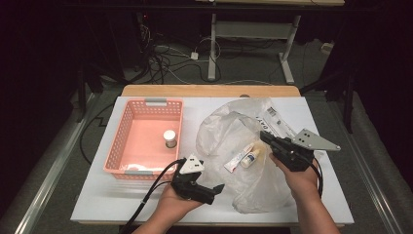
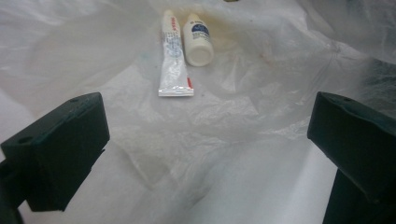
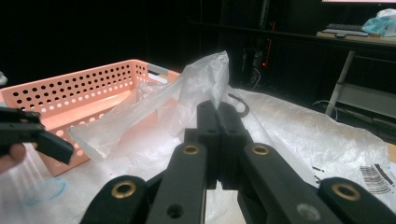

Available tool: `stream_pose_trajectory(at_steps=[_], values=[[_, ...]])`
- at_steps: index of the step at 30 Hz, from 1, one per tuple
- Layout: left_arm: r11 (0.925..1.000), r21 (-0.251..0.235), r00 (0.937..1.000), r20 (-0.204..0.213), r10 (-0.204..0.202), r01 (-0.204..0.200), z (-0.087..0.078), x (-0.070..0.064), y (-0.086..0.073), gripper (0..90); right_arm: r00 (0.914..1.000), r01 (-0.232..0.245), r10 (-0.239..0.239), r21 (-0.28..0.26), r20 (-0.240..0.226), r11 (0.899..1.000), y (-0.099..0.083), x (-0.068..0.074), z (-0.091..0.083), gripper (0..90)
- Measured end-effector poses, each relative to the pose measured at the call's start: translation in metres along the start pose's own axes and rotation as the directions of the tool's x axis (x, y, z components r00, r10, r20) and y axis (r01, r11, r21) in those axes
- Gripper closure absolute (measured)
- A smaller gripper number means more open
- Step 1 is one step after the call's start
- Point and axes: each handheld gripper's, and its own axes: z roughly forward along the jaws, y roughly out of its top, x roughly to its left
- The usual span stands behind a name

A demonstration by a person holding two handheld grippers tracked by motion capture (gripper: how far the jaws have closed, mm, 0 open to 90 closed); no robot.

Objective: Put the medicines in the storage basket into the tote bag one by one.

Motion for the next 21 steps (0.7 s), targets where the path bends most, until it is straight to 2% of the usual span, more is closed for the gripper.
stream_pose_trajectory(at_steps=[5,12,17,21], values=[[0.9999,0.009,0.9996,-0.026,-0.009,0.009,-0.016,0.007,-0.004,0.0,1.0,-0.003,0.003,-0.002,0.0,1.0,0.0,0.0,-0.001,90.0],[0.9993,-0.008,0.997,-0.068,-0.037,0.036,-0.034,0.018,-0.006,0.0,1.0,-0.004,0.004,-0.007,0.002,1.0,0.001,-0.002,-0.003,90.0],[0.9986,-0.022,0.9927,-0.109,-0.051,0.049,-0.045,0.029,-0.008,0.0,1.0,-0.006,0.006,-0.008,0.002,1.0,0.001,-0.001,-0.002,90.0],[0.9971,-0.039,0.9864,-0.149,-0.07,0.065,-0.054,0.041,-0.01,0.0,1.0,-0.005,0.005,-0.007,0.001,1.0,0.001,-0.001,-0.003,90.0]])
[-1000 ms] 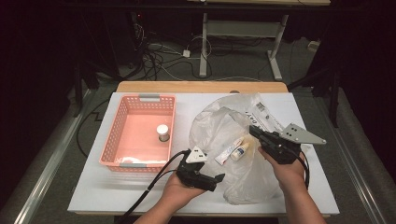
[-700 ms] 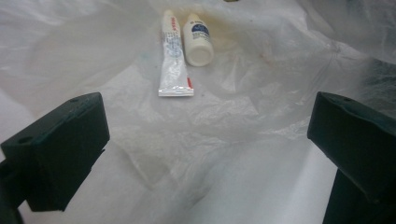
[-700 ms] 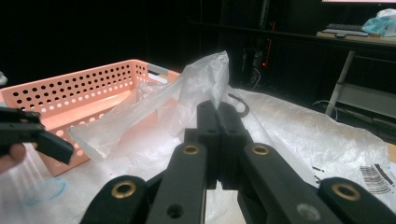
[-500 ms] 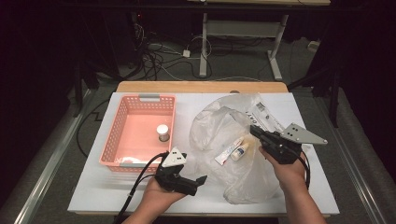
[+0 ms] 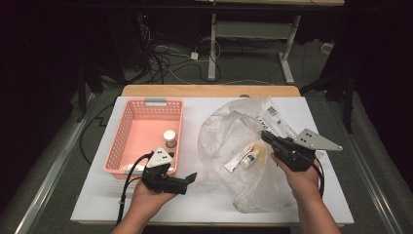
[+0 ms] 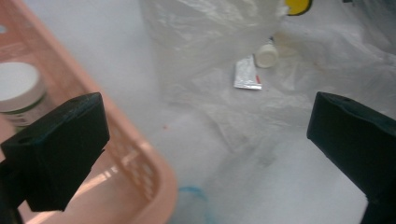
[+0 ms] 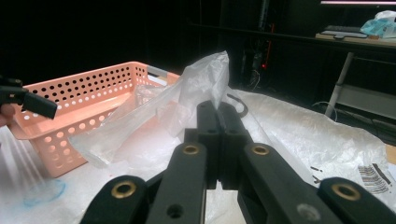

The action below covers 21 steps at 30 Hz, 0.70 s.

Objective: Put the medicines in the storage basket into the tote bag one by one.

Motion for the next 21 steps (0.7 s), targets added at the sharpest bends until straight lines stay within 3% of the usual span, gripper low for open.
stream_pose_trajectory(at_steps=[11,21], values=[[0.9974,0.01,0.9938,-0.087,-0.07,0.071,-0.013,0.04,-0.01,0.0,1.0,-0.002,0.002,0.003,0.002,1.0,-0.001,-0.001,0.0,90.0],[0.9943,-0.002,0.9857,-0.13,-0.106,0.107,-0.025,0.06,-0.015,0.0,1.0,-0.006,0.006,0.002,0.004,1.0,-0.001,-0.002,0.0,90.0]])
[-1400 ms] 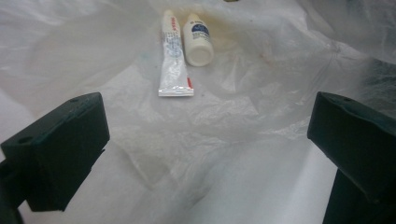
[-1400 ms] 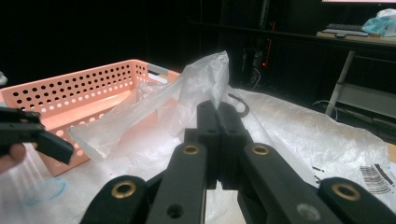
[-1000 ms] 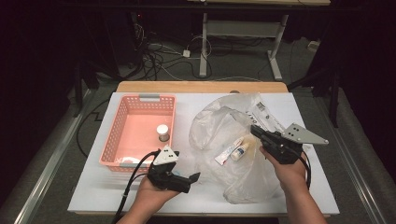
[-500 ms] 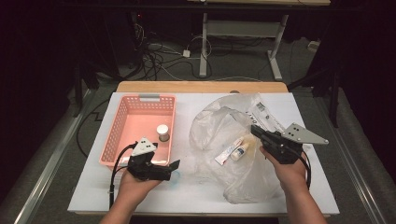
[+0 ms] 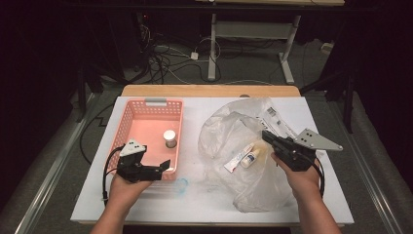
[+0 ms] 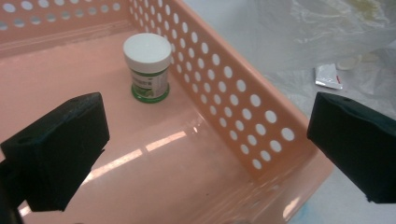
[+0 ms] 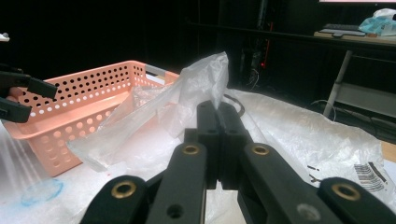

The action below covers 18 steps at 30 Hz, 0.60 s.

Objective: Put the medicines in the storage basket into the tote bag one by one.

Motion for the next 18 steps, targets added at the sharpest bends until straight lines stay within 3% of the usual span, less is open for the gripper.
stream_pose_trajectory(at_steps=[7,13,18], values=[[0.9999,0.011,0.9997,-0.026,-0.003,0.003,0.001,0.006,-0.002,0.0,1.0,0.006,-0.006,0.003,-0.002,1.0,0.0,0.0,0.0,90.0],[0.9999,0.01,1.0,0.004,-0.003,0.003,0.001,0.003,0.004,0.0,1.0,0.006,-0.006,0.006,-0.002,1.0,0.0,0.0,0.001,90.0],[0.9999,-0.01,0.9996,0.026,-0.01,0.01,0.0,0.002,0.019,0.0,1.0,0.002,-0.002,0.004,-0.002,1.0,0.0,0.0,0.002,90.0]])
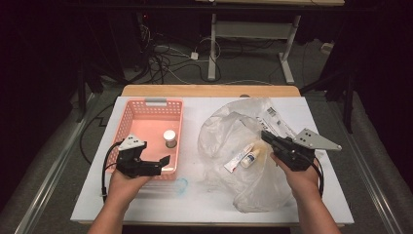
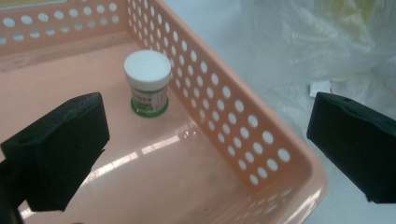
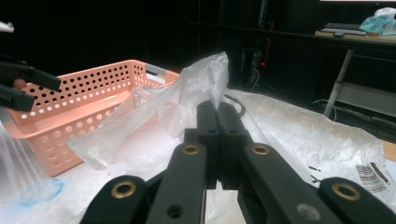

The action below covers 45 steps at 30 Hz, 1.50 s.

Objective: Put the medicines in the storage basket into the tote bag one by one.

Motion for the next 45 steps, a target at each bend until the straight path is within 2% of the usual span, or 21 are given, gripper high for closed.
stream_pose_trajectory(at_steps=[3,5,9,12,15,18,23,26,30,34,38,42,45], values=[[0.9998,-0.009,0.9998,-0.003,0.02,-0.02,0.002,-0.004,0.013,0.0,1.0,0.0,0.0,0.0,-0.002,1.0,0.0,0.0,0.001,90.0],[0.9996,-0.019,0.9998,0.001,0.019,-0.019,0.004,-0.003,0.023,0.0,1.0,-0.004,0.004,0.001,0.0,1.0,0.0,0.001,0.001,90.0],[0.9999,-0.015,1.0,-0.01,0.002,-0.002,0.015,0.009,0.038,0.0,1.0,0.0,0.0,0.003,-0.002,1.0,0.0,0.001,0.001,90.0],[0.9999,0.009,0.9998,-0.019,0.01,-0.01,0.025,0.015,0.047,0.0,1.0,-0.001,0.001,0.001,-0.005,1.0,-0.001,0.001,0.001,90.0],[0.9997,0.018,0.9998,-0.012,-0.016,0.016,0.036,0.022,0.052,1.1,1.0,-0.003,0.003,-0.001,0.002,1.0,-0.001,0.0,0.001,90.0],[0.9985,0.055,0.9996,-0.026,-0.006,0.007,0.046,0.025,0.056,2.1,1.0,-0.004,0.004,-0.003,0.0,1.0,-0.001,-0.001,0.001,90.0],[0.9943,0.105,0.9981,-0.06,-0.012,0.019,0.058,0.035,0.058,5.8,1.0,-0.009,0.009,-0.008,0.003,1.0,0.0,-0.002,-0.002,90.0],[0.989,0.146,0.9969,-0.078,-0.016,0.028,0.063,0.042,0.056,8.2,1.0,-0.005,0.005,-0.012,0.004,1.0,0.001,-0.002,-0.001,90.0],[0.983,0.18,0.9974,-0.068,-0.024,0.036,0.069,0.047,0.055,13.6,1.0,-0.006,0.006,-0.008,0.0,1.0,0.0,-0.002,0.0,90.0],[0.9716,0.228,0.9964,-0.069,-0.049,0.063,0.078,0.051,0.054,15.5,1.0,-0.007,0.007,-0.01,0.0,1.0,0.001,-0.001,0.0,90.0],[0.9615,0.269,0.9972,-0.064,-0.039,0.055,0.086,0.052,0.054,20.0,1.0,-0.008,0.008,-0.01,0.001,1.0,0.001,-0.002,-0.002,90.0],[0.9554,0.285,0.9963,-0.061,-0.061,0.076,0.093,0.051,0.055,25.3,1.0,-0.006,0.006,-0.008,-0.001,1.0,0.0,-0.002,0.0,90.0],[0.9475,0.313,0.9963,-0.074,-0.043,0.065,0.099,0.049,0.056,32.0,1.0,-0.006,0.006,-0.008,0.0,1.0,0.0,-0.002,0.0,90.0]])
